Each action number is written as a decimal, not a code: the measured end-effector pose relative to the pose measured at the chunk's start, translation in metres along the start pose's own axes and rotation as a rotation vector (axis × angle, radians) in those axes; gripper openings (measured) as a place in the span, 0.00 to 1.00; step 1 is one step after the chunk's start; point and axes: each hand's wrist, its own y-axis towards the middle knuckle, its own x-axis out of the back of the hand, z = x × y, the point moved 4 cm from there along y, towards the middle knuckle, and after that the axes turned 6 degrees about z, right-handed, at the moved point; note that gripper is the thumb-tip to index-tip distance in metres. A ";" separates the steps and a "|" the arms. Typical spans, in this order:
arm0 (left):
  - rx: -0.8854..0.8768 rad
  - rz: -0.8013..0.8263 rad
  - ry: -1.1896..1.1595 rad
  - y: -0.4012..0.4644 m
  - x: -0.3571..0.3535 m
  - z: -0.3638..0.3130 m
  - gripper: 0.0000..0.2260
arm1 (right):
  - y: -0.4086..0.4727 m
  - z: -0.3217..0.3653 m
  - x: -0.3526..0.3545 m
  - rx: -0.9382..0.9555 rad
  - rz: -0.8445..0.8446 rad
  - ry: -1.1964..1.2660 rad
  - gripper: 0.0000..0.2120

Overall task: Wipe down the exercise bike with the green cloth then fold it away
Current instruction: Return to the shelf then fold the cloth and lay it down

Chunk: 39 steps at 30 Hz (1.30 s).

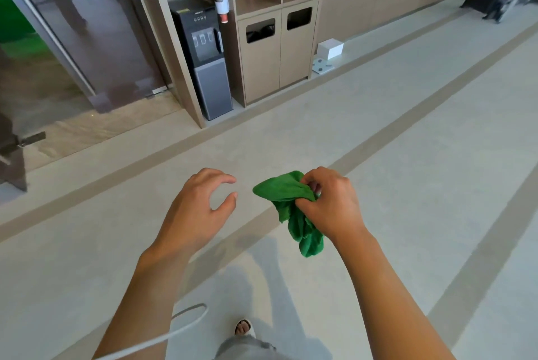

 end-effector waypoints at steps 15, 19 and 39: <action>-0.012 -0.014 -0.094 0.130 0.062 0.104 0.10 | 0.156 0.055 -0.048 0.069 -0.120 -0.135 0.11; 0.017 -0.053 -0.083 0.157 0.068 0.125 0.10 | 0.201 0.058 -0.059 0.097 -0.102 -0.120 0.12; 0.206 -0.173 0.003 0.410 0.046 0.138 0.10 | 0.523 -0.013 -0.044 0.296 0.000 -0.076 0.11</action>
